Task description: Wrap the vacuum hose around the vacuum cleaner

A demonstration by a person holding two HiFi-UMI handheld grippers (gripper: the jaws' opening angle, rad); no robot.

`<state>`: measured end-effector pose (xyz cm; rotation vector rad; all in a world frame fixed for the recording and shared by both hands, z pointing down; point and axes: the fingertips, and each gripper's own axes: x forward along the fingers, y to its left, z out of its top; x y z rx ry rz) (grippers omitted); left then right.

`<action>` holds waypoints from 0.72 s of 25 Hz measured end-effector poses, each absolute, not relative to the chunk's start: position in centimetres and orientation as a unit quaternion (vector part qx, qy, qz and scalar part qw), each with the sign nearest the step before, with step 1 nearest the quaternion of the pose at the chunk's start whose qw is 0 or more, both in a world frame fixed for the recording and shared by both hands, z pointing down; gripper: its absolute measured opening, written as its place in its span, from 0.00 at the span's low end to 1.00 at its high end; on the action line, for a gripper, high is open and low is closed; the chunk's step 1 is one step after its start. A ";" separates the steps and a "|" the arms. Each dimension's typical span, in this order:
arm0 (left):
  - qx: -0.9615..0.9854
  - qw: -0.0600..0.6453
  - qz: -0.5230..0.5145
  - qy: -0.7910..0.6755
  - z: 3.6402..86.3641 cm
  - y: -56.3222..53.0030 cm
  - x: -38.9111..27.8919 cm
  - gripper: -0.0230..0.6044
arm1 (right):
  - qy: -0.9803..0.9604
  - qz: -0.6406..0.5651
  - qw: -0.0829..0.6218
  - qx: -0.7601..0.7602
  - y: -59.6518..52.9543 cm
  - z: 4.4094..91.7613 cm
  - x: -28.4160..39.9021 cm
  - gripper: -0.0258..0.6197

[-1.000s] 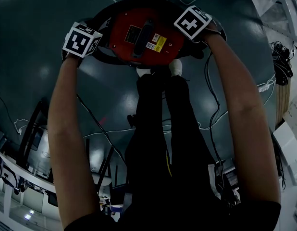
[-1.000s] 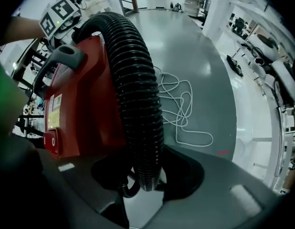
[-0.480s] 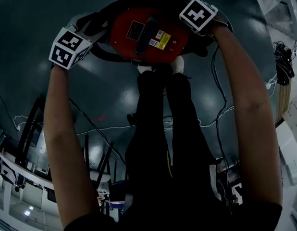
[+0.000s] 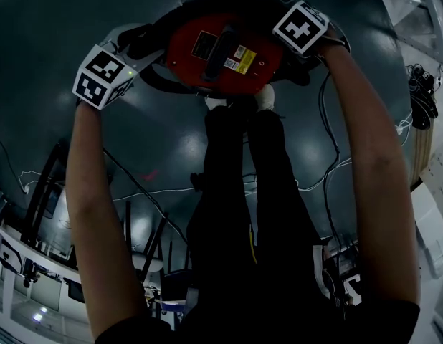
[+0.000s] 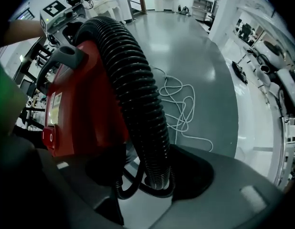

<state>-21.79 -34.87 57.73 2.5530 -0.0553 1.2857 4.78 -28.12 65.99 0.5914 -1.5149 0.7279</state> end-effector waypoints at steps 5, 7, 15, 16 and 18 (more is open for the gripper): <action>0.900 0.131 0.415 -0.025 55.6 -36.1 -20.7 0.52 | -0.680 0.293 0.610 0.284 -28.2 65.6 4.6 0.51; 0.903 0.116 0.414 -0.014 54.9 -36.1 -19.7 0.52 | -0.680 0.287 0.607 0.295 -28.1 65.4 4.9 0.51; 0.907 0.090 0.410 -0.016 53.8 -35.3 -16.9 0.49 | -0.686 0.275 0.571 0.356 -27.7 63.6 5.9 0.44; 0.906 0.087 0.415 -0.019 53.9 -35.4 -16.8 0.49 | -0.686 0.274 0.570 0.360 -27.5 63.5 6.0 0.42; 0.903 0.085 0.421 -0.026 53.8 -35.6 -16.7 0.50 | -0.686 0.275 0.567 0.364 -26.9 63.2 6.2 0.42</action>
